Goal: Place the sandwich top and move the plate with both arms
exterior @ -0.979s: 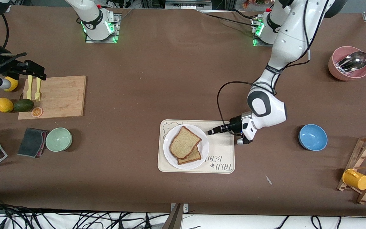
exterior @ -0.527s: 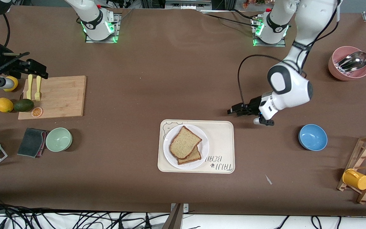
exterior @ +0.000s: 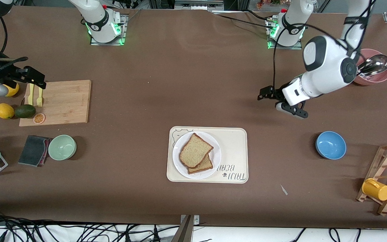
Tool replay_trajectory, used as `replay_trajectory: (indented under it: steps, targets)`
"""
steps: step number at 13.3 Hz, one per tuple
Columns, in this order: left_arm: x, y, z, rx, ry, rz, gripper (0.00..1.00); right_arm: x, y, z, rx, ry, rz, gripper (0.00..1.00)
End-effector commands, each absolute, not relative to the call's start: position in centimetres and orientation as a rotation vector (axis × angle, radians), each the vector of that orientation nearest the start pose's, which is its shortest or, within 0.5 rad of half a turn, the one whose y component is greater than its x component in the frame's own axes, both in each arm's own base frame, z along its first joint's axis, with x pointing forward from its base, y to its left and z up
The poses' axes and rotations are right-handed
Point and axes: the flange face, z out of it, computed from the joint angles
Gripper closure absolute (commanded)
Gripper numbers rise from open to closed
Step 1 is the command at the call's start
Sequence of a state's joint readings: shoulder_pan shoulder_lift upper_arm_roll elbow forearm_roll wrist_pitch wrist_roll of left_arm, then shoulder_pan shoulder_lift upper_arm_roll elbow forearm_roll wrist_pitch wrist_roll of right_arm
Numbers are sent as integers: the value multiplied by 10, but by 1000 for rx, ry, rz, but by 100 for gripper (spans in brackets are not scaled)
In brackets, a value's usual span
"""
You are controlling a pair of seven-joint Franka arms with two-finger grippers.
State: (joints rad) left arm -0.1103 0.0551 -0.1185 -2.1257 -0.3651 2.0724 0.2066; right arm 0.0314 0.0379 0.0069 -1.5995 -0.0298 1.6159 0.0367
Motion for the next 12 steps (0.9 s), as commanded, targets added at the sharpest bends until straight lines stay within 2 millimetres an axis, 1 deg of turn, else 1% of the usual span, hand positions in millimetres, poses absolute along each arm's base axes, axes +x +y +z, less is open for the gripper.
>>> replay_trajectory:
  steps: [1,2,3,4,6,7,9,10,11,12]
  targets:
    - [524,-124,438,-3269,497,277,0,572,18,602,-3181,11,-22,0]
    - [523,-119,459,-3238,512,326,0,572,16,602,-3172,17,-19,0]
    - [527,-108,483,-3212,507,339,0,572,17,602,-3150,23,-17,0]
    - [526,-98,505,-3155,514,323,0,572,18,602,-3137,27,-14,0]
    - [521,-91,543,-3077,521,313,0,572,18,600,-3137,24,-9,0]
    - [521,-88,563,-3059,517,292,0,573,17,597,-3145,14,7,0]
    - [520,-82,600,-3007,496,220,0,572,17,596,-3147,9,14,0]
    - [522,-80,616,-2990,498,173,0,571,17,594,-3146,12,24,0]
    - [524,-73,623,-2991,486,151,0,571,18,594,-3137,10,24,0]
    - [525,-67,624,-2996,484,150,0,571,19,595,-3130,13,20,0]
